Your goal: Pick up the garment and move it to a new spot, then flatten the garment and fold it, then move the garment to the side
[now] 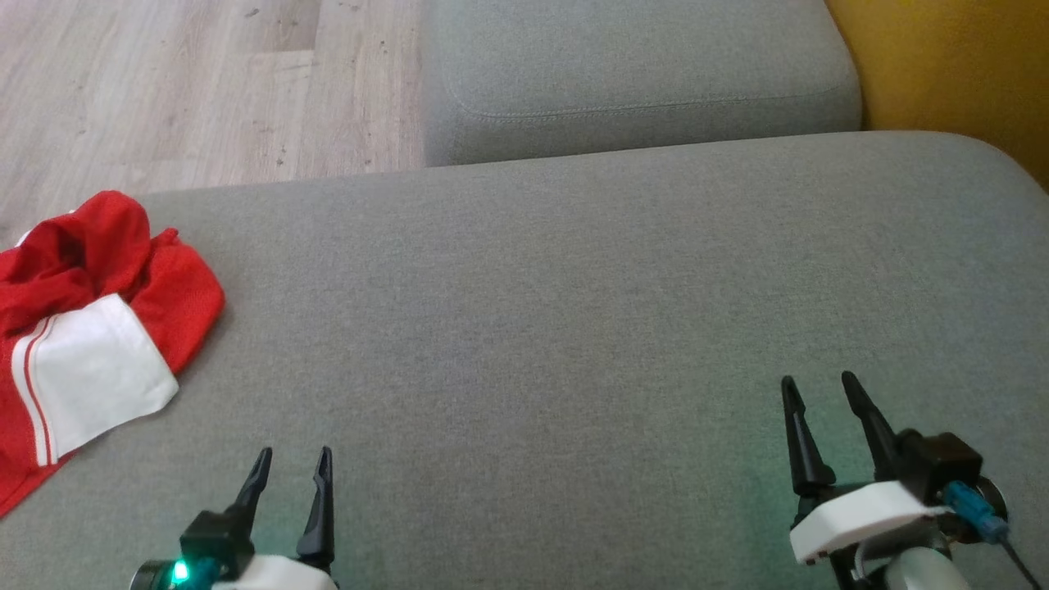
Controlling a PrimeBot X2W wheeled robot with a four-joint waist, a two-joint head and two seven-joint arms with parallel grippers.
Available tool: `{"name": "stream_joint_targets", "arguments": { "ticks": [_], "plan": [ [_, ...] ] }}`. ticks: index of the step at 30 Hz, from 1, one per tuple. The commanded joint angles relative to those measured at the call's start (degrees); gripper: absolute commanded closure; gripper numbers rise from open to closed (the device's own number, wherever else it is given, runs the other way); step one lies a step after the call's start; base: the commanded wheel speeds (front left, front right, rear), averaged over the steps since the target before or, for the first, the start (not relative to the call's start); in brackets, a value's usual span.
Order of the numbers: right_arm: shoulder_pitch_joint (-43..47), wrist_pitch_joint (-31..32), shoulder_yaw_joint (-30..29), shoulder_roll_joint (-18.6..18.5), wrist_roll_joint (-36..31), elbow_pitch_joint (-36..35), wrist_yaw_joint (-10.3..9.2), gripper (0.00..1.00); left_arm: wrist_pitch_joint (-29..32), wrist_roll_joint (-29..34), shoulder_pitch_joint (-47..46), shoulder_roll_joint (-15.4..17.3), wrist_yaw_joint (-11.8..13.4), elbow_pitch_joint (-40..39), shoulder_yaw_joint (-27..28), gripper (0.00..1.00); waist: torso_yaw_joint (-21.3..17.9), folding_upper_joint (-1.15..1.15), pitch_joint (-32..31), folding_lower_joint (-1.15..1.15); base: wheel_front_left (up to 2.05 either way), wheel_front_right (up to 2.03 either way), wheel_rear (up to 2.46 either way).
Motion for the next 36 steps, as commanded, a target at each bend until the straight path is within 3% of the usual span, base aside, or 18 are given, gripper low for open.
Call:
{"name": "stream_joint_targets", "arguments": {
  "ticks": [1, 10, 20, 36],
  "plan": [
    [-1.67, -1.24, 1.09, -0.83, -1.52, -1.46, -0.04, 0.0, -0.9, 1.38, -2.55, 1.09, 0.35, -1.13, 1.64, 0.0, 0.05, 0.0, 0.01, 0.0, 0.0, 0.0, 0.0],
    [-1.95, -2.76, 1.94, -1.03, -3.87, 0.91, -0.04, 0.0, -2.41, 4.44, -2.73, 1.07, 0.63, 1.66, 2.65, 0.0, 0.28, 0.0, -0.21, 0.0, 0.0, 0.0, 0.0],
    [-2.9, -2.79, 3.02, -1.5, 0.77, 3.96, -0.04, 0.0, -2.44, 2.01, -3.24, 0.63, -0.19, 3.61, 4.13, 0.0, 0.32, 0.0, -0.22, 0.0, 0.0, 0.0, 0.0],
    [-3.51, -2.79, 3.17, -2.31, 0.84, 4.76, -0.04, 0.0, -2.44, 1.96, -4.05, 0.84, -0.77, 4.36, 3.52, 0.0, 0.41, 0.0, -0.29, 0.0, 0.0, 0.0, 0.0]
  ]
}}
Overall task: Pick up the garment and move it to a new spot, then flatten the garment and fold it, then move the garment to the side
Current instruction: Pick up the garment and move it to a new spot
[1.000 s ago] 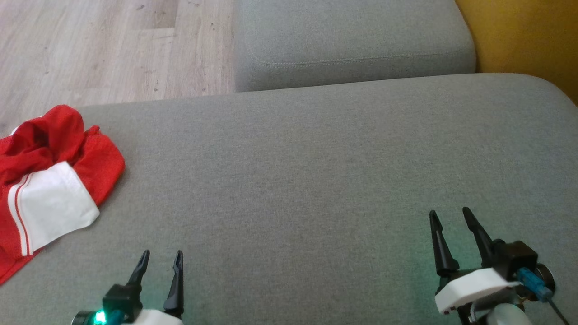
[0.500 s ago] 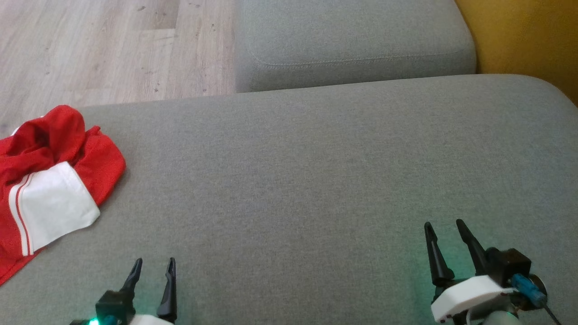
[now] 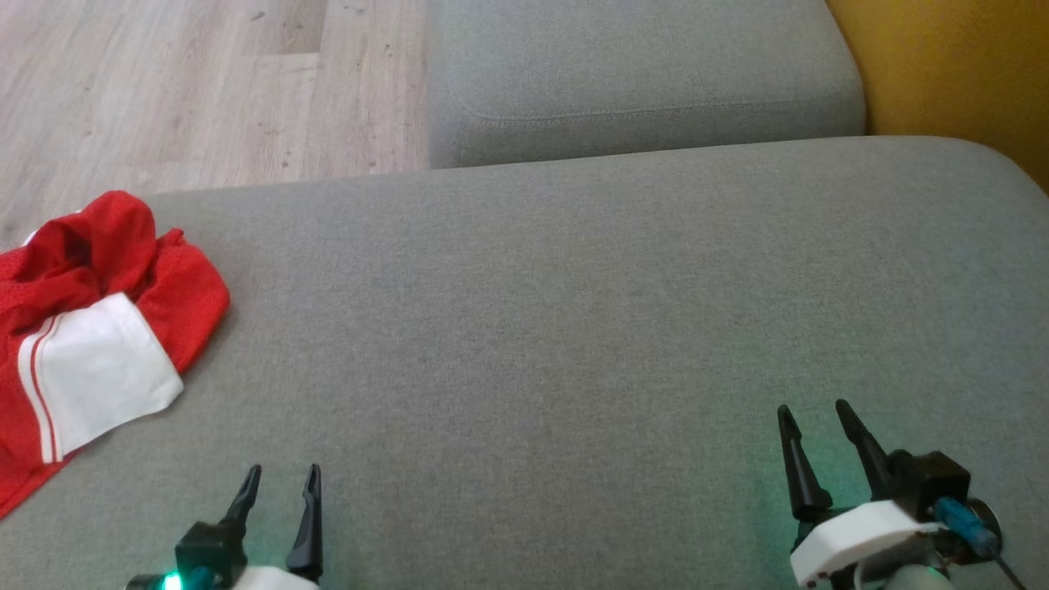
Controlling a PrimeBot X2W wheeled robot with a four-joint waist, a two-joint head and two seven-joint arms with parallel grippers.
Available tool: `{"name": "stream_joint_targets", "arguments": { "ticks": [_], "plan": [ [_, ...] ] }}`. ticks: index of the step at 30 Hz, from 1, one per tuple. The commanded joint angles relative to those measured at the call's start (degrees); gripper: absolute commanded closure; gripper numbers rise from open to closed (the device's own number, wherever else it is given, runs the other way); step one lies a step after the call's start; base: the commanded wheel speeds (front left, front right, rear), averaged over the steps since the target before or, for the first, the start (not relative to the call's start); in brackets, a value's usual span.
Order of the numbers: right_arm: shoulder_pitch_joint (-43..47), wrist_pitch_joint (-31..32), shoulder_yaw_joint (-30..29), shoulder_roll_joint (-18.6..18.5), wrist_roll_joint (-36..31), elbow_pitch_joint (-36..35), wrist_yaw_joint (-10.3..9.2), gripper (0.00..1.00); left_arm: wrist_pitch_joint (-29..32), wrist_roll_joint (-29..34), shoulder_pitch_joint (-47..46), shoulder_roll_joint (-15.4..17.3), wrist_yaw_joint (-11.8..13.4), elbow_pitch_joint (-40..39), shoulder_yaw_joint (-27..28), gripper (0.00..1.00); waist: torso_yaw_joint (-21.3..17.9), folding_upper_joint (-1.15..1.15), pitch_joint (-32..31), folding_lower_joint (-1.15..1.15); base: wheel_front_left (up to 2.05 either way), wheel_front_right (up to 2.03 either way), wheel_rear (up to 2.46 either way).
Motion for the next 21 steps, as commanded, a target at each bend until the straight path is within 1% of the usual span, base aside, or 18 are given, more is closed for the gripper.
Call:
{"name": "stream_joint_targets", "arguments": {
  "ticks": [1, 6, 9, 15, 21],
  "plan": [
    [-3.18, -0.78, 1.22, -0.89, -0.07, -1.6, -0.04, 0.0, -0.72, -0.16, -3.45, 0.92, -0.01, -1.35, 1.7, 0.0, 0.17, 0.0, 0.02, 0.0, 0.0, 0.0, 0.0],
    [-2.94, -0.78, 1.01, -1.01, -0.16, -1.86, -0.04, 0.0, -0.72, 0.29, -4.16, 0.89, -0.09, -1.55, 0.96, 0.0, 1.81, 0.0, -0.13, 0.0, 0.0, 0.0, 0.0],
    [-2.95, -0.78, 1.29, -1.01, -0.15, -2.04, -0.04, 0.0, -0.72, 0.59, -4.53, 0.87, -0.01, -2.12, 0.59, 0.0, 3.68, 0.0, -0.35, 0.0, 0.0, 0.0, 0.0],
    [-2.8, -0.78, 2.05, -0.78, -0.15, -2.19, -0.04, 0.0, -0.72, 0.93, -4.95, 1.31, -0.09, -3.16, 0.01, 0.0, 9.43, 0.0, -1.15, 0.0, 0.0, 0.0, 0.0],
    [-3.58, -0.78, 3.71, -0.15, -0.23, -1.75, -0.04, 0.0, -0.6, 0.7, -4.72, 2.56, -0.22, -4.04, -0.01, 0.0, 15.57, 0.0, -1.63, 0.0, 0.0, 0.0, 0.0]
  ]
}}
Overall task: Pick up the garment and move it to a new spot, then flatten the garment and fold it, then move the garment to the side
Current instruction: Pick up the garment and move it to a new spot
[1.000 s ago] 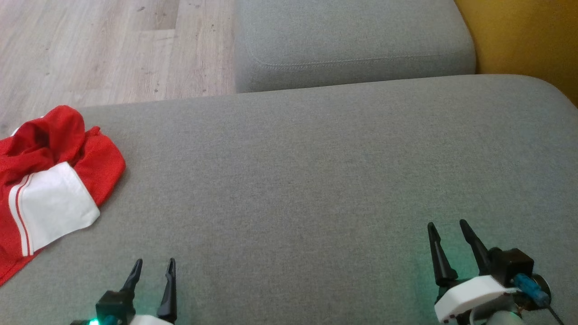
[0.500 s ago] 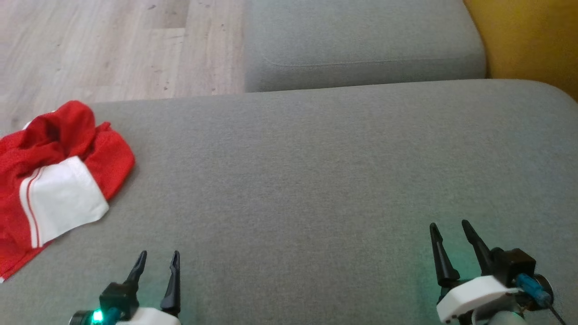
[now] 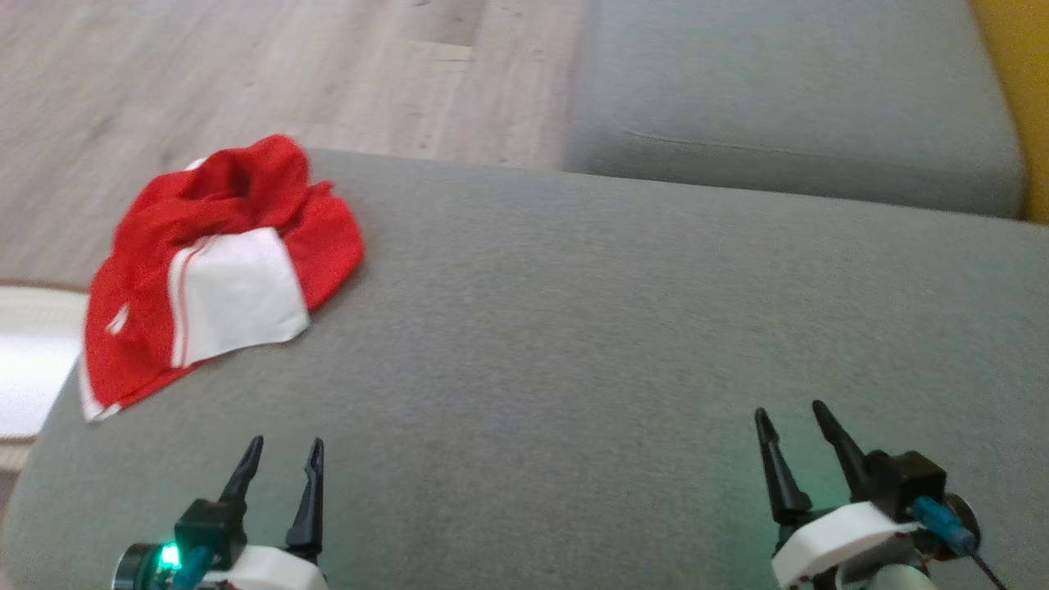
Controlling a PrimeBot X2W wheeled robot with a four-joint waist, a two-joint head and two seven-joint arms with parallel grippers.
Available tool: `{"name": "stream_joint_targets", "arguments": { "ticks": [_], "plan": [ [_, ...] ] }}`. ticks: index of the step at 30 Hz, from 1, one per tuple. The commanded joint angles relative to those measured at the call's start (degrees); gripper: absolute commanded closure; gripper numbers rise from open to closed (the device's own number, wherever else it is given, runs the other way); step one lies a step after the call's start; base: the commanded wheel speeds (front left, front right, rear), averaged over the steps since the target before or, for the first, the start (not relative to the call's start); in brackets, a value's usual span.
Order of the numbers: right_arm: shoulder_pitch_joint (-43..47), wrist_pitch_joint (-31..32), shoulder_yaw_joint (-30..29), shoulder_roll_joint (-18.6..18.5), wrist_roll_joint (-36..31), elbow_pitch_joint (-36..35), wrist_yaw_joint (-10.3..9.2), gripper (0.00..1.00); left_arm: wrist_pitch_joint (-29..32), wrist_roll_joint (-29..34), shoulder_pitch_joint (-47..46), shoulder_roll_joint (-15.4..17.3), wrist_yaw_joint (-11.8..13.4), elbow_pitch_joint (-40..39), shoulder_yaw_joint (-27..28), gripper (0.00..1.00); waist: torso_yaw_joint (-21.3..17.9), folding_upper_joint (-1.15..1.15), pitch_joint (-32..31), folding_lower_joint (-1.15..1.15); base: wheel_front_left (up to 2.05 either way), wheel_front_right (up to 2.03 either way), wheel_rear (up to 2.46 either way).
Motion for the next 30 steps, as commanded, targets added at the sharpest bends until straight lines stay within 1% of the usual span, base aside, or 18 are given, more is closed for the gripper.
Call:
{"name": "stream_joint_targets", "arguments": {
  "ticks": [1, 5, 9, 14, 17, 18, 21, 25, 28, 30],
  "plan": [
    [-3.69, -0.77, 1.81, 0.02, -0.21, -1.52, -0.04, 0.0, -0.6, -0.12, -2.69, 1.53, -0.05, -2.12, 2.04, 0.0, 3.48, 0.0, -0.48, 0.0, 0.0, 0.0, 0.0],
    [-4.36, -0.77, 2.93, 0.42, -0.03, -1.23, -0.04, 0.0, -0.43, -0.68, -1.89, 2.19, 0.14, -2.83, 2.43, 0.0, 6.77, 0.0, -0.46, 0.0, 0.0, 0.0, 0.0],
    [-4.78, -0.77, 4.08, 0.53, 0.06, -0.6, -0.04, 0.0, -0.25, -1.16, -1.01, 2.56, 0.42, -3.74, 2.64, 0.0, 8.92, 0.0, -0.22, 0.0, 0.0, 0.0, 0.0],
    [-5.38, -0.77, 5.24, 0.28, 0.01, -0.3, -0.04, 0.0, -0.22, -2.13, -0.13, 2.76, 0.76, -5.26, 3.17, 0.0, 9.54, 0.0, 0.81, 0.0, 0.0, 0.0, 0.0],
    [-6.27, -0.77, 5.79, -0.5, -0.14, -0.68, -0.04, 0.0, -0.17, -3.15, -0.63, 2.64, 0.47, -7.46, 3.59, 0.0, 9.15, 0.0, 2.96, 0.0, 0.0, 0.0, 0.0],
    [-7.17, -0.77, 6.24, -1.44, -0.28, -1.12, -0.04, 0.0, -0.16, -4.14, -1.86, 2.49, 0.39, -9.75, 4.28, 0.0, 8.69, 0.0, 5.25, 0.0, 0.0, 0.0, 0.0],
    [-8.35, -0.77, 6.7, -2.7, -0.3, -1.64, -0.04, 0.0, 0.54, -4.98, -3.91, 2.76, 0.19, -12.18, 4.89, 0.0, 8.21, 0.0, 7.68, 0.0, 0.0, 0.0, 0.0],
    [-11.21, -0.76, 7.52, -6.03, -0.51, -3.23, -0.04, 0.0, 3.89, -6.19, -10.28, 4.8, -0.38, -16.45, 6.2, 0.0, 7.08, 0.0, 14.12, 0.0, 0.0, 0.0, 0.0],
    [-12.82, -0.41, 7.81, -8.98, -0.66, -4.97, -0.04, 0.0, 7.42, -6.8, -16.58, 6.96, -1.05, -16.85, 6.8, 0.0, 6.54, 0.0, 18.57, 0.0, 0.0, 0.0, 0.0],
    [-13.1, 0.07, 7.77, -11.0, -0.6, -6.34, -0.04, 0.0, 9.81, -7.17, -21.21, 7.94, -1.29, -15.35, 7.02, 0.0, 6.42, 0.0, 20.73, 0.0, 0.0, 0.0, 0.0]
  ]
}}
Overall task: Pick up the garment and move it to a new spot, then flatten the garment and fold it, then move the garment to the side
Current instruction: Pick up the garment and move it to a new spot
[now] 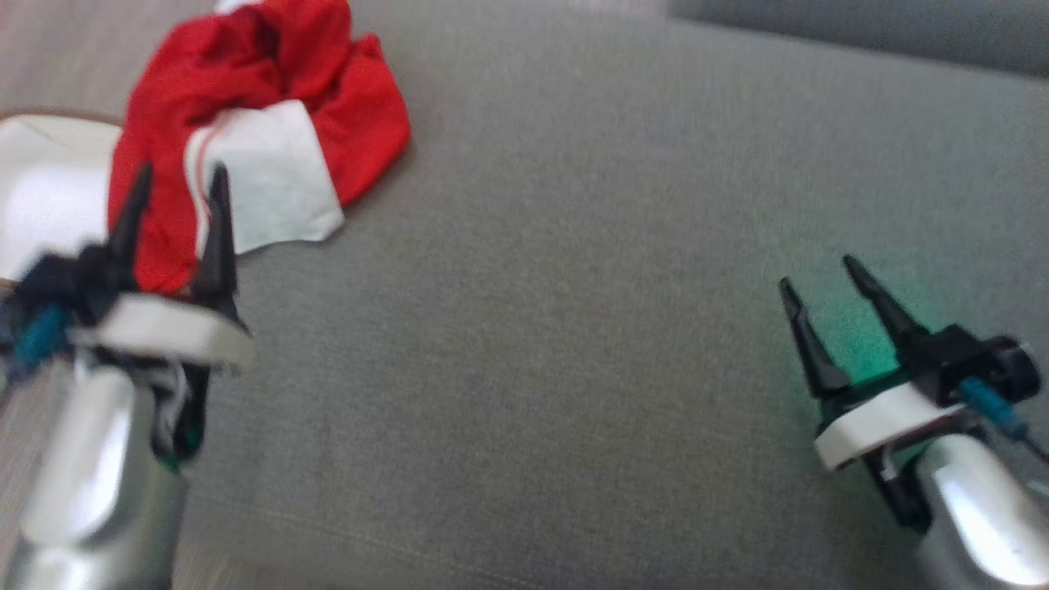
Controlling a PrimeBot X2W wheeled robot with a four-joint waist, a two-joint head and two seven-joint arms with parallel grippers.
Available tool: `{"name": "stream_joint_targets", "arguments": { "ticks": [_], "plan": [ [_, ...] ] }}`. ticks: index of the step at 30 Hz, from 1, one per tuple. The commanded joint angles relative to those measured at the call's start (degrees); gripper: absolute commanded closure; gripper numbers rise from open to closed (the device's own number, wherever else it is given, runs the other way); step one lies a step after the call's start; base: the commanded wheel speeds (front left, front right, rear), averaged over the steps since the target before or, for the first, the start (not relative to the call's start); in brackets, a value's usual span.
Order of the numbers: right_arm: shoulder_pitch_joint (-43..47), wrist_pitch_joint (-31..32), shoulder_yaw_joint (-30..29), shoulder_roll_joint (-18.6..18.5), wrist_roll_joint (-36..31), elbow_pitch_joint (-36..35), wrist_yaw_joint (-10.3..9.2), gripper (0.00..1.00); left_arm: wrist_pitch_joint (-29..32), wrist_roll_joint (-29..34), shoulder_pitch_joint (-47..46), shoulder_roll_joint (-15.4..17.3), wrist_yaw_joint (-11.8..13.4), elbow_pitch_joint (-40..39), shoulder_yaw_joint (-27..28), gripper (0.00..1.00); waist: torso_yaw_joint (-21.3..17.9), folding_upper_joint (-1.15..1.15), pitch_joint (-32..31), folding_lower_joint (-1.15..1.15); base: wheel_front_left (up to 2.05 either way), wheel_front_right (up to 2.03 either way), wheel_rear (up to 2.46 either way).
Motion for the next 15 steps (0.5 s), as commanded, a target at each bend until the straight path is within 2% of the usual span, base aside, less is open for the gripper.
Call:
{"name": "stream_joint_targets", "arguments": {
  "ticks": [1, 8, 15],
  "plan": [
    [-0.91, 0.25, 0.95, -1.23, -0.06, -2.21, -0.04, 0.0, 0.43, -0.05, -3.14, 2.63, -0.34, -0.84, 2.68, 0.0, -1.07, 0.0, 4.89, -0.03, 0.0, 0.0, 0.0],
    [0.09, 4.42, -0.65, -7.68, 0.21, -12.56, -0.04, 0.0, 5.17, -0.61, -18.3, 4.85, -0.33, 10.72, 3.42, 0.0, -2.54, 0.0, 12.58, -0.03, 0.0, 0.0, 0.0],
    [3.89, 9.78, -3.52, -11.63, 0.34, -25.04, -0.04, 0.0, 7.02, 1.67, -29.4, 7.23, 2.17, 24.42, 2.99, 0.0, -3.79, 0.0, 18.48, -0.03, 0.0, 0.0, 0.0]
  ]
}}
